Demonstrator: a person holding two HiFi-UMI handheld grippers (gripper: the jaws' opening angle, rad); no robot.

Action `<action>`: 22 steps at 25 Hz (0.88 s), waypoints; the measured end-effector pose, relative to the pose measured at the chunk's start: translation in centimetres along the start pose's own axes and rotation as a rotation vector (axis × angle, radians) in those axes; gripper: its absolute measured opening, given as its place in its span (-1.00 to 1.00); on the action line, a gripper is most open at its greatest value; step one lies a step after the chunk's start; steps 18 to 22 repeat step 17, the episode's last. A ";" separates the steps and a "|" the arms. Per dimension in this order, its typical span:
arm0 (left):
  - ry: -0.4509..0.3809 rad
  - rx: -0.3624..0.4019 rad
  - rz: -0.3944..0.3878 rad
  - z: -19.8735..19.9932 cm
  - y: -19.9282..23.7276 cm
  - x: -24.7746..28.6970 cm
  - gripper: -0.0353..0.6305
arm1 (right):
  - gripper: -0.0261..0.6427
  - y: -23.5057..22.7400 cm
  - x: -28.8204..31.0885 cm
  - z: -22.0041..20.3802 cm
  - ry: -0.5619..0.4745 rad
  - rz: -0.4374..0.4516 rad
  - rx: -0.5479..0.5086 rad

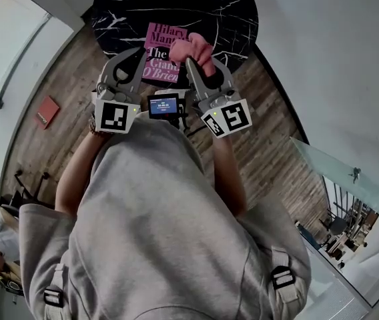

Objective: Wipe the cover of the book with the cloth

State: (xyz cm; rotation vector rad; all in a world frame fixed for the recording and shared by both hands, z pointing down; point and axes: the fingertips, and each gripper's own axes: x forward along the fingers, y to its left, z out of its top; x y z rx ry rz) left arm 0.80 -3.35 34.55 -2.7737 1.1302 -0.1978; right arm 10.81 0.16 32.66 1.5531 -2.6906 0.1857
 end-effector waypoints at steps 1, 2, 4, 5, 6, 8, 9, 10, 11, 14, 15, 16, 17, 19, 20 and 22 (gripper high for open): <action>-0.002 0.003 -0.002 0.0 0.0 0.0 -0.88 | -0.71 0.1 0.1 0.1 0.000 0.001 -0.003; -0.003 0.009 -0.004 0.0 0.0 0.0 -0.88 | -0.71 0.1 0.2 0.2 -0.001 0.003 -0.005; -0.007 0.025 -0.003 0.1 0.0 -0.2 -0.88 | -0.71 0.3 0.4 0.4 -0.006 0.009 -0.003; -0.011 0.029 -0.002 0.2 0.0 -0.2 -0.88 | -0.71 0.4 0.5 0.6 -0.010 0.011 0.000; -0.016 0.029 -0.002 0.2 0.0 -0.3 -0.88 | -0.71 0.5 0.5 0.7 -0.014 0.013 0.003; -0.024 0.022 0.002 0.3 0.2 -0.4 -0.88 | -0.71 0.6 0.7 1.0 -0.018 0.016 0.006; -0.027 0.017 0.006 0.3 0.3 -0.4 -0.88 | -0.71 0.7 0.8 1.1 -0.018 0.019 0.005; -0.029 0.011 0.012 0.3 0.5 -0.5 -0.88 | -0.71 0.7 0.9 1.1 -0.017 0.022 0.003; -0.029 0.006 0.018 0.3 0.7 -0.6 -0.88 | -0.71 0.8 1.1 1.2 -0.016 0.026 0.002; -0.027 -0.011 0.030 0.4 1.3 -0.7 -0.88 | -0.71 1.1 1.4 1.7 -0.022 0.032 0.005; -0.029 -0.014 0.033 0.5 1.6 -0.8 -0.88 | -0.71 1.3 1.6 1.9 -0.026 0.034 0.009; -0.031 -0.017 0.035 0.5 1.8 -0.9 -0.88 | -0.71 1.4 1.8 2.0 -0.030 0.037 0.013; -0.034 -0.019 0.037 0.6 2.1 -0.9 -0.88 | -0.71 1.6 1.9 2.1 -0.033 0.039 0.017; -0.034 -0.019 0.037 0.6 2.1 -0.9 -0.88 | -0.71 1.6 1.9 2.1 -0.033 0.039 0.017; -0.034 -0.019 0.037 0.6 2.1 -0.9 -0.88 | -0.71 1.6 1.9 2.1 -0.033 0.039 0.017; -0.034 -0.019 0.037 0.6 2.1 -0.9 -0.88 | -0.71 1.6 1.9 2.1 -0.033 0.039 0.017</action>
